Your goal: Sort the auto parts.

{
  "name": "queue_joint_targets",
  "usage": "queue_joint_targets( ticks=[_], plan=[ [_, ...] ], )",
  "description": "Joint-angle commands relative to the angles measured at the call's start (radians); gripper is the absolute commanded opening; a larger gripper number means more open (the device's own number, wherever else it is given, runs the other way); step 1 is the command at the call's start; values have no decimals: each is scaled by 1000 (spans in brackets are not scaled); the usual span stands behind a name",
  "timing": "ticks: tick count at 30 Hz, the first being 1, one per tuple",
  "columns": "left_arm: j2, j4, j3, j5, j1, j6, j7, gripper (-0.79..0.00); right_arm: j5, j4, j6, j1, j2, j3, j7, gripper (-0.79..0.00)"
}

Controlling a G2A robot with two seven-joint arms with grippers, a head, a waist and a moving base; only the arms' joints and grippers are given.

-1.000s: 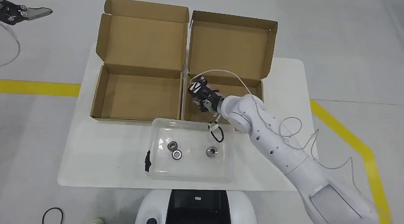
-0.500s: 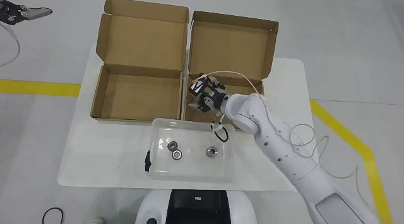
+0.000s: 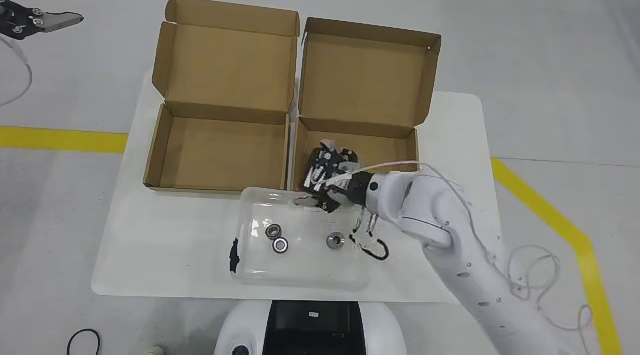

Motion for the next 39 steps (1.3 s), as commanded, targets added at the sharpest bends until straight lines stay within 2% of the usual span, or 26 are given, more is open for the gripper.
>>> queue_joint_targets(
  ticks=[1, 11, 19, 23, 32, 39],
  plan=[
    [0, 0, 0, 0, 0, 0, 0, 0, 17, -26, -49, -21, 10, 25, 19, 0],
    [0, 0, 0, 0, 0, 0, 0, 0, 53, -134, -154, -159, 53, 103, 97, 0],
    [0, 0, 0, 0, 0, 0, 0, 0, -34, -114, -221, -253, 76, 118, -10, 0],
    [0, 0, 0, 0, 0, 0, 0, 0, -94, -98, -256, -270, 84, 92, -21, 0],
    [0, 0, 0, 0, 0, 0, 0, 0, -183, -42, -226, -272, 90, 41, -45, 0],
    [0, 0, 0, 0, 0, 0, 0, 0, -160, 42, -182, -243, 86, -9, 4, 0]
  ],
)
